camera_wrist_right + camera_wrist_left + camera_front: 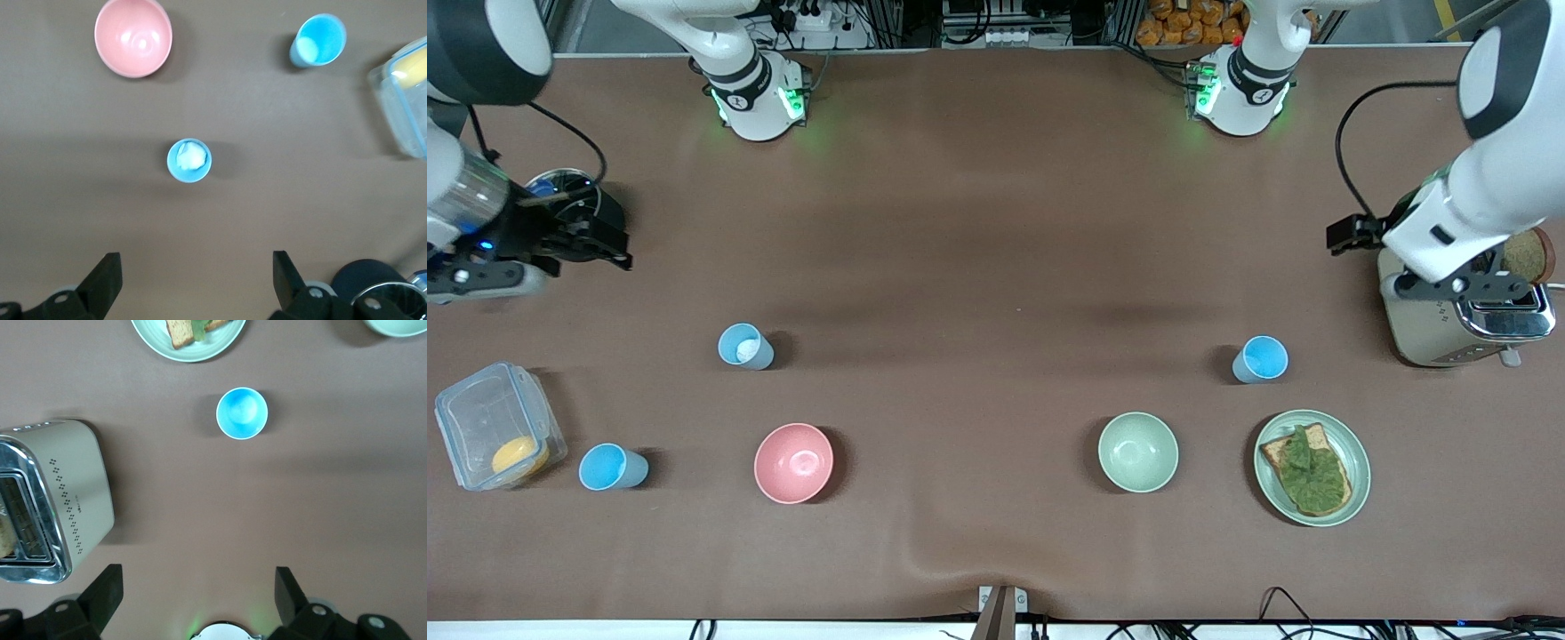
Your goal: Stack blue cups with both arms
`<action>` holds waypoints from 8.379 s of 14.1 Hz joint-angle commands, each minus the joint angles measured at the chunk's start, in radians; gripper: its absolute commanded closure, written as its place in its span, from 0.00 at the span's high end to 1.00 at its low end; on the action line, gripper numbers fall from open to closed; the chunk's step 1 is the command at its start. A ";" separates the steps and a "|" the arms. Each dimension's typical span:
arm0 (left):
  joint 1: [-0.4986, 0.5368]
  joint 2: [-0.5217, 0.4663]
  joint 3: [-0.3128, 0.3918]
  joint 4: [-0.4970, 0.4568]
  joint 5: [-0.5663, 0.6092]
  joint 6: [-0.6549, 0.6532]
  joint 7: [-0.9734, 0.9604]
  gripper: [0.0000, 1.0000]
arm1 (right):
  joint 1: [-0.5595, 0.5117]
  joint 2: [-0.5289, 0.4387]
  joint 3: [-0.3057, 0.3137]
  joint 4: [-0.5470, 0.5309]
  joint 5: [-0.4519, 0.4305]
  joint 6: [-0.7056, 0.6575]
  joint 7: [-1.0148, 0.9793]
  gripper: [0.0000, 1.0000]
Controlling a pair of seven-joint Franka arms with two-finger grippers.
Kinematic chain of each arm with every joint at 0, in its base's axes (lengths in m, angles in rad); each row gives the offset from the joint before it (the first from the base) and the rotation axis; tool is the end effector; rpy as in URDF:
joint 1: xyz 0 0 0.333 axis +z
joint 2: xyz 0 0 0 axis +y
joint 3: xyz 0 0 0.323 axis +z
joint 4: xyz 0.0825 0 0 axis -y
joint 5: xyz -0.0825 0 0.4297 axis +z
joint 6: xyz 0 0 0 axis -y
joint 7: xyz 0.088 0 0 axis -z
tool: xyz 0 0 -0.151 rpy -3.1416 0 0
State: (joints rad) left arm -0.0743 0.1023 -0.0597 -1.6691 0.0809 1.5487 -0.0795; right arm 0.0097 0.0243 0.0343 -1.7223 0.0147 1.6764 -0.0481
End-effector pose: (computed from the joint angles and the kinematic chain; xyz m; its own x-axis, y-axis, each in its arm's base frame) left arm 0.6015 -0.0676 0.4749 0.9755 -0.0508 -0.2141 -0.0716 -0.9933 -0.0904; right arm 0.6044 0.0285 0.5032 0.9935 0.0904 -0.0693 0.0893 -0.9958 -0.0187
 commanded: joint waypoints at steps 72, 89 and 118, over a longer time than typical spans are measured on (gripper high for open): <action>0.080 0.139 -0.196 -0.210 -0.170 0.496 -0.304 0.00 | 0.754 0.700 0.039 0.303 0.041 0.504 1.222 1.00; -0.174 0.299 -0.342 -0.049 -0.161 0.488 -0.718 0.00 | 0.115 0.237 0.029 0.302 0.031 -0.110 0.180 1.00; -0.345 0.452 -0.258 0.100 0.060 0.558 -0.888 1.00 | 0.065 0.008 0.027 -0.066 0.019 0.175 0.059 1.00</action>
State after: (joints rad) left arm -0.4444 0.6135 -0.3468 -1.5600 0.0779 2.1222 -0.9513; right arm 0.0912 0.0556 0.0467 -1.7865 0.0357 1.8528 0.0175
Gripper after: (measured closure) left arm 0.167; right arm 0.000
